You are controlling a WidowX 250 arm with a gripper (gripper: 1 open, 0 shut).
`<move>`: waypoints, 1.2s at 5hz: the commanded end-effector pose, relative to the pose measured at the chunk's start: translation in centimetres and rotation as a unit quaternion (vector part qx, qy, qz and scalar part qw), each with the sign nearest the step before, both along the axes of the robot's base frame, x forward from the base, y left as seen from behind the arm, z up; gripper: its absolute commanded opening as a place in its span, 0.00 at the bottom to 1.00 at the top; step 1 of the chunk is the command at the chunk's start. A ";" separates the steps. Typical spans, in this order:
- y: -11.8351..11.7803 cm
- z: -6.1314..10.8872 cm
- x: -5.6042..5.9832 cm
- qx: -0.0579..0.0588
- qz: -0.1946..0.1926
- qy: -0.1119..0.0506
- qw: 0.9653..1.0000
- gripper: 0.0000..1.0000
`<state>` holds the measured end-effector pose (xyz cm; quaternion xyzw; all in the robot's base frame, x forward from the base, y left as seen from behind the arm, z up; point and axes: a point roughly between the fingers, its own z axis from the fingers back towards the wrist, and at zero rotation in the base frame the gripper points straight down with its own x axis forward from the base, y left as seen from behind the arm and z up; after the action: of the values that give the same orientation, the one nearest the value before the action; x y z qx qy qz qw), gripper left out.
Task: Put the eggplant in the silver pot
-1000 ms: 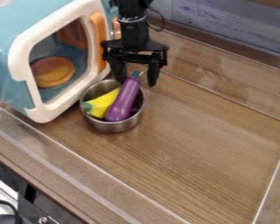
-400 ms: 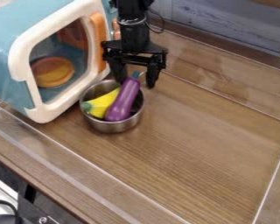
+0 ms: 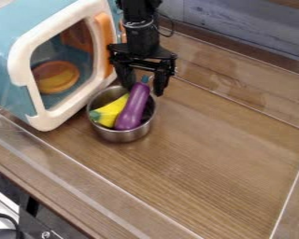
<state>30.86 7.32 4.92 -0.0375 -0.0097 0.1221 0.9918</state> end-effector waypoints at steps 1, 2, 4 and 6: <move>1.0 1.4 -0.2 0.006 0.018 -0.014 1.000 1.00; 0.8 1.8 -0.9 0.007 0.023 -0.016 1.000 1.00; 0.0 2.4 -1.4 0.007 0.050 -0.019 0.999 1.00; -0.8 1.9 -0.8 0.007 0.059 -0.021 0.998 1.00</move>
<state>29.20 6.48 5.26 -0.0356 -0.0033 0.1852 0.9821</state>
